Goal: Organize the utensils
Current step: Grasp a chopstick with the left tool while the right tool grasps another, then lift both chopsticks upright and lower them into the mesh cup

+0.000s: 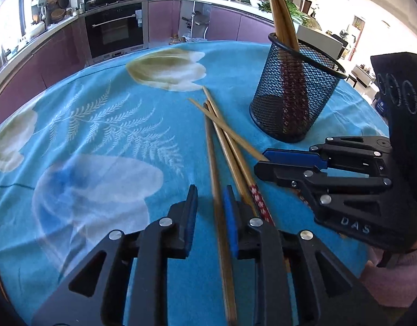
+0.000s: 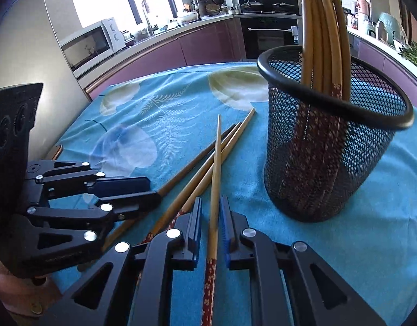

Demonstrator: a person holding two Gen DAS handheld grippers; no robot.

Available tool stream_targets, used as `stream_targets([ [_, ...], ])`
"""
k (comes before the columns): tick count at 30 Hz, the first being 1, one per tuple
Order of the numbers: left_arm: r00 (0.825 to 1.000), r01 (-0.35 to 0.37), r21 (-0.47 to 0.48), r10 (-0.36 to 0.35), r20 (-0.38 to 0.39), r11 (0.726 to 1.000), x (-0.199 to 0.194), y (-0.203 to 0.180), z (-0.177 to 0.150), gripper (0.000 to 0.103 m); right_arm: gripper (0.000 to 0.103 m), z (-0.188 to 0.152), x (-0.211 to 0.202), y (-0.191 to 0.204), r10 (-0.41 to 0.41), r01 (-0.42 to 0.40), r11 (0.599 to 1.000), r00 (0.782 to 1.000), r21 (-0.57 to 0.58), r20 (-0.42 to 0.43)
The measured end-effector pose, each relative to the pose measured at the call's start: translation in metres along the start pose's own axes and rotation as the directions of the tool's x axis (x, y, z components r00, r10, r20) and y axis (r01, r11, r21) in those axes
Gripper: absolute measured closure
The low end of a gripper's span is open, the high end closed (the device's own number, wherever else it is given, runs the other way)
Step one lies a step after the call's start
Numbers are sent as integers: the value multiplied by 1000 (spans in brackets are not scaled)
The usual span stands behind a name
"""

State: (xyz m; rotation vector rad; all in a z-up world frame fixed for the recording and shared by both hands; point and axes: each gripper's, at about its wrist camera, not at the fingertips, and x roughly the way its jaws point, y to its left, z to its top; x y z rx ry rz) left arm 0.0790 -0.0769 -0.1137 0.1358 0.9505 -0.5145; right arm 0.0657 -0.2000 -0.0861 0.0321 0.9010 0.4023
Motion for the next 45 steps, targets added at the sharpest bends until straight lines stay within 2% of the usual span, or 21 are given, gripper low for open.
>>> stream_targets([
  [3,1000,-9,9,9,1,1000,6,-1,10,84,91,4,4,-2,1,-1,1000,1000,3,1],
  [7,1000,-25,11,25,3,1000,15,-3,20,94,96,8,5,-2,3,-3,1000,1000,4,4],
  [12,1000,-28,-6,28,14,1000,13,-7,22,95,97,8,-5,-5,6,-7,1000,999,12,31],
  [19,997,-21,-12,22,79,1000,-13,-4,22,96,97,9,-36,-4,46,-46,999,994,-5,101],
  [23,992,19,-15,-17,124,1000,-37,-2,24,95,97,11,-53,-4,57,-56,998,989,-9,139],
  [37,951,128,18,-128,282,992,-122,-7,28,96,97,17,-105,-23,48,-53,999,962,11,268],
  [45,923,181,25,-179,340,983,-149,-7,36,96,97,26,-127,-31,41,-46,999,943,7,330],
])
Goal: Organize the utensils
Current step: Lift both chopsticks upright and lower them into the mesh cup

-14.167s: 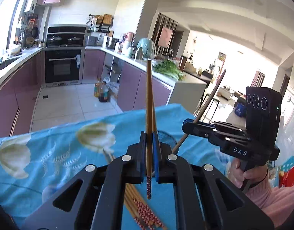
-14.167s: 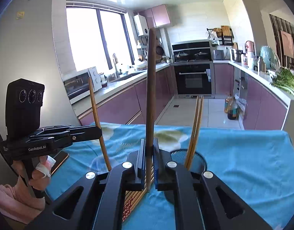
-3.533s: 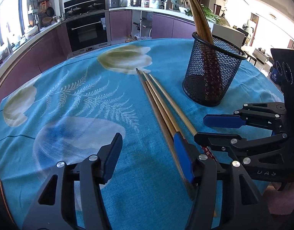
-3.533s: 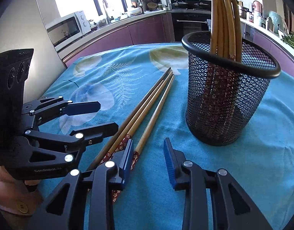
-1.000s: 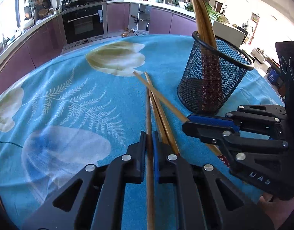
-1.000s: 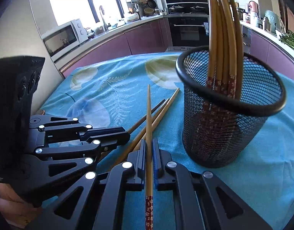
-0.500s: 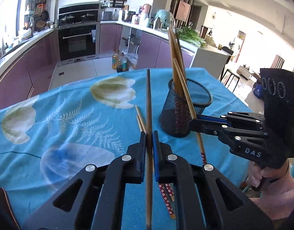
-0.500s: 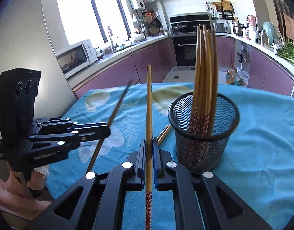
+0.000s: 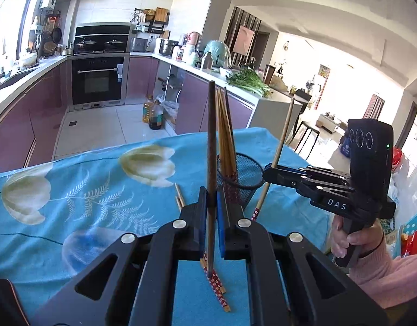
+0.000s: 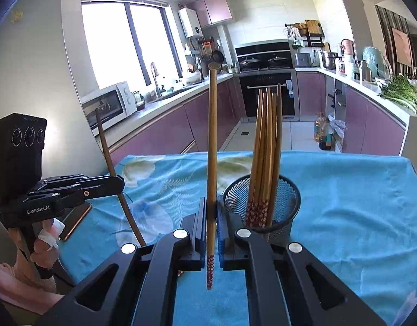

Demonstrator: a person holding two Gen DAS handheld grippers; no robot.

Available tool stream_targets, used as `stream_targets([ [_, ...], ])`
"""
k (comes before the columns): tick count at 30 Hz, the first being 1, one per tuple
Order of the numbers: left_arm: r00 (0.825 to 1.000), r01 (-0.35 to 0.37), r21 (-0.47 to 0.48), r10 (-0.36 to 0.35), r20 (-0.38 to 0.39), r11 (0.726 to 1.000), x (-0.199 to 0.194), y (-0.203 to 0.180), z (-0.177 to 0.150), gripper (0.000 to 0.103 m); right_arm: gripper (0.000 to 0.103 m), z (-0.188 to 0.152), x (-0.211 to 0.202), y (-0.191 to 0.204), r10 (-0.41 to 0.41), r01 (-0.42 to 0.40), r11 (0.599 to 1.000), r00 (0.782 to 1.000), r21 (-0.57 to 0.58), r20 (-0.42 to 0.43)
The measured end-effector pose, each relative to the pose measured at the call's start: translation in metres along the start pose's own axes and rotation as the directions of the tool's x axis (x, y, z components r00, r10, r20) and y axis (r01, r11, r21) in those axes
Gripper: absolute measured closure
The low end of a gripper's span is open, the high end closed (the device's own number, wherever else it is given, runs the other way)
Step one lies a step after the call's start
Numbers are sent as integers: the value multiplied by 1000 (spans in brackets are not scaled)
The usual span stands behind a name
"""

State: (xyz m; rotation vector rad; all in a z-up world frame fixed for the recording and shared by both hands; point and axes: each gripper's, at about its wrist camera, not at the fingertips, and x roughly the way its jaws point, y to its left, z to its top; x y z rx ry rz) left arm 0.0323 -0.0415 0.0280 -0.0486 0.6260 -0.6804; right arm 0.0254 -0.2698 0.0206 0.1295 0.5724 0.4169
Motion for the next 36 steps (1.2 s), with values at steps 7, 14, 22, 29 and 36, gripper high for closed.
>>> stream_targets([
  [7,998,35,3,-35,48,999,3,-8,20,96,97,15,-11,-2,-15,16,1000,998,-20,54],
  [14,995,56,22,-58,85,998,7,-21,40,96,97,31,-20,-9,-24,27,999,995,-27,96],
  [22,988,69,52,-76,132,996,6,-35,65,96,97,46,-25,-12,-31,37,999,989,-40,142],
  [29,982,80,75,-91,164,994,6,-44,85,96,97,58,-27,-10,-42,53,997,984,-59,173],
  [36,982,80,83,-93,166,993,15,-51,94,96,97,61,-23,-11,-53,65,996,982,-60,180],
])
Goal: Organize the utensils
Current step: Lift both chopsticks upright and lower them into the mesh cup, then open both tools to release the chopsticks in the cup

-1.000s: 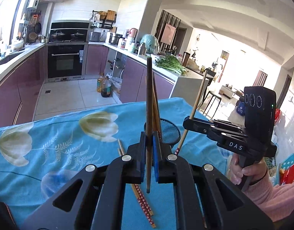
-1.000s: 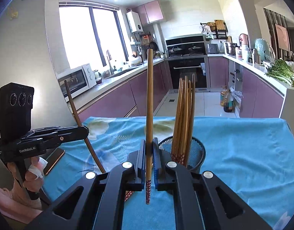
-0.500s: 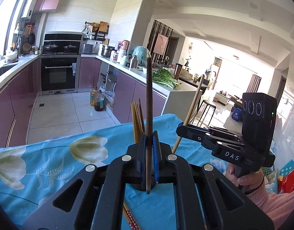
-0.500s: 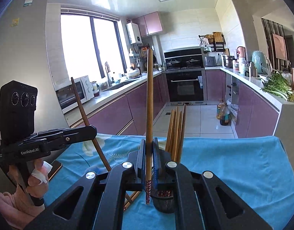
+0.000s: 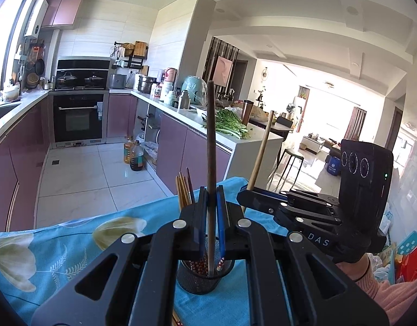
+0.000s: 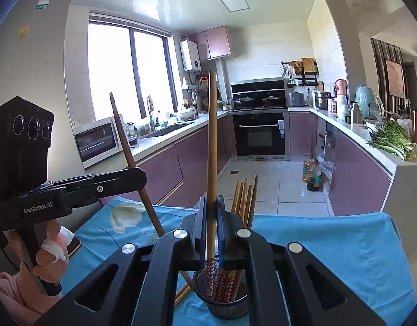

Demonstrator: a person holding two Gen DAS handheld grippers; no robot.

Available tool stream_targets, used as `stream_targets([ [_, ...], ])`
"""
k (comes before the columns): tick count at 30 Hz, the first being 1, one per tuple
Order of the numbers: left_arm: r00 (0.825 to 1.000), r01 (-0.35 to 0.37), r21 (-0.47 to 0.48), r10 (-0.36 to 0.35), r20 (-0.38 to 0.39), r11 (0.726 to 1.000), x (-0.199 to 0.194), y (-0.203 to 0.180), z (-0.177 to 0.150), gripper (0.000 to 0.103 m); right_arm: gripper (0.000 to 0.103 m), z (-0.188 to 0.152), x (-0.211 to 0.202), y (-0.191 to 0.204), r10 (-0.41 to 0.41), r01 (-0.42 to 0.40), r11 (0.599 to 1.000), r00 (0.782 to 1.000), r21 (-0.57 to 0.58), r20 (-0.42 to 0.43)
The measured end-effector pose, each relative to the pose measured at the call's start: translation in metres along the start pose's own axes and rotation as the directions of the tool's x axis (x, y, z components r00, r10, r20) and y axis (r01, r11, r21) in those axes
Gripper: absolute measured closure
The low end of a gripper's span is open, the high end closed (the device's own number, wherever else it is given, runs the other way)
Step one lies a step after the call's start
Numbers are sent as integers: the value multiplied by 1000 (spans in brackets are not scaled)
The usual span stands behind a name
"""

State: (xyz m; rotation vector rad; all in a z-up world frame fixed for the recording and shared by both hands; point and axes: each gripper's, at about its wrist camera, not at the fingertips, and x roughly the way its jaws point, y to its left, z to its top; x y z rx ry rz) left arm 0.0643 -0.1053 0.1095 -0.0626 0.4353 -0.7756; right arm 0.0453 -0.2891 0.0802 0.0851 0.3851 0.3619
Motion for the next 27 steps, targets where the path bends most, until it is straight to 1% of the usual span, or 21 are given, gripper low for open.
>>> stream_targets([
  [5,999,-26,18,26,-22,1000,16,-3,-1,96,97,-4,8,0,-20,20,1000,1000,-5,-13],
  [13,993,-45,45,50,-108,998,44,-6,-16,96,97,-14,30,-7,-48,48,999,996,3,-70],
  [16,987,-56,60,64,-145,997,54,-1,-22,96,97,-20,36,-10,-62,63,998,993,5,-99],
  [20,977,-65,80,80,-199,995,71,2,-29,96,97,-28,45,-14,-79,80,997,984,2,-160],
  [24,964,-72,80,90,-249,994,84,7,-37,96,97,-38,54,-19,-89,92,996,971,5,-220],
  [27,960,-72,69,88,-267,995,93,15,-42,95,97,-42,63,-24,-94,100,995,964,14,-248],
])
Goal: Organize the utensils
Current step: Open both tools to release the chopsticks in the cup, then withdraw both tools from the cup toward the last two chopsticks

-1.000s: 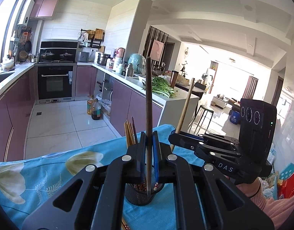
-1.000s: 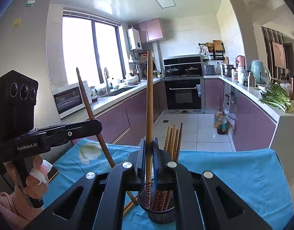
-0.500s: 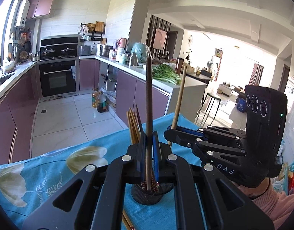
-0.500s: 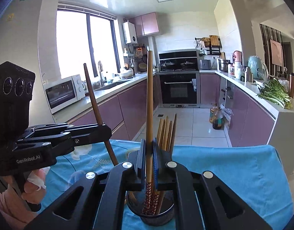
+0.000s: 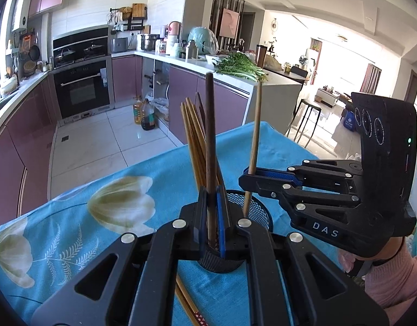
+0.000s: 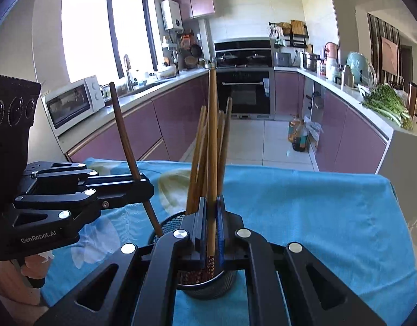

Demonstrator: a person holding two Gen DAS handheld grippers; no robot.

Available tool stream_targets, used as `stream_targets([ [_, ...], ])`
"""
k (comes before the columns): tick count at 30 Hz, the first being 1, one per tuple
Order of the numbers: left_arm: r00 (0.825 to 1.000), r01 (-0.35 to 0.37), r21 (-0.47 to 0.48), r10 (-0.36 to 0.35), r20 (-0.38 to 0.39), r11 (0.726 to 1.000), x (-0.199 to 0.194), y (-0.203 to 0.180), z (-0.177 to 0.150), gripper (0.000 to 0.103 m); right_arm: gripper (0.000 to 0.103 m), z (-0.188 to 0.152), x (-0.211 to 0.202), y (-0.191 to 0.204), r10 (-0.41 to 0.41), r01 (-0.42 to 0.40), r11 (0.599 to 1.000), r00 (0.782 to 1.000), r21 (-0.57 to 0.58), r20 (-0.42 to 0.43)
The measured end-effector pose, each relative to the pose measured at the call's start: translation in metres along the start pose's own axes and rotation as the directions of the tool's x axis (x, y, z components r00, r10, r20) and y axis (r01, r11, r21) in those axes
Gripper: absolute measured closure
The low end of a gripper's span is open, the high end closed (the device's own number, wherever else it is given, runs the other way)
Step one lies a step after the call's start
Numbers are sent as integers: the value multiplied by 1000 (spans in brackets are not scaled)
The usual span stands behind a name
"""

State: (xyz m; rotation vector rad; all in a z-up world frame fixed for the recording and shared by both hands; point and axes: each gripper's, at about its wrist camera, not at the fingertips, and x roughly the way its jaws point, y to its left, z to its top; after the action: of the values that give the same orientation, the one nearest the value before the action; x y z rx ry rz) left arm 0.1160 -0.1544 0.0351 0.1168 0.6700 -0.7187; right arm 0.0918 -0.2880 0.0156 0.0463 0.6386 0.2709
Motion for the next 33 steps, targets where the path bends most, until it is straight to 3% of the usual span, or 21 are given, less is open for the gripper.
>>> stream_targets([
  [3,1000,0,-11,-1,-14,1000,9,4,0,95,97,-3,7,-3,0,0,1000,1000,20,-11],
  [10,999,-13,-27,12,-35,1000,24,11,-7,81,96,-4,8,-7,4,-4,999,1000,55,-6],
  [15,1000,-23,-59,22,-23,998,22,19,-19,74,87,-5,1,-5,12,-13,998,1000,55,15],
  [20,995,-92,-62,94,18,994,4,21,-36,60,82,-10,-11,5,46,-47,998,998,40,45],
  [22,990,-129,-60,131,41,990,-6,23,-43,56,74,-13,-18,10,63,-65,997,996,35,58],
  [24,984,-162,-65,166,62,985,-17,24,-52,50,74,-17,-24,16,91,-93,995,993,25,69],
  [27,974,-208,-57,212,83,976,-33,23,-63,46,64,-23,-30,25,117,-118,993,990,7,73],
  [31,959,-263,-69,268,91,962,-49,26,-80,30,53,-33,-34,40,150,-149,989,987,-21,65],
  [33,952,-289,-73,295,85,955,-53,28,-89,29,52,-40,-31,48,165,-164,986,985,-32,42],
])
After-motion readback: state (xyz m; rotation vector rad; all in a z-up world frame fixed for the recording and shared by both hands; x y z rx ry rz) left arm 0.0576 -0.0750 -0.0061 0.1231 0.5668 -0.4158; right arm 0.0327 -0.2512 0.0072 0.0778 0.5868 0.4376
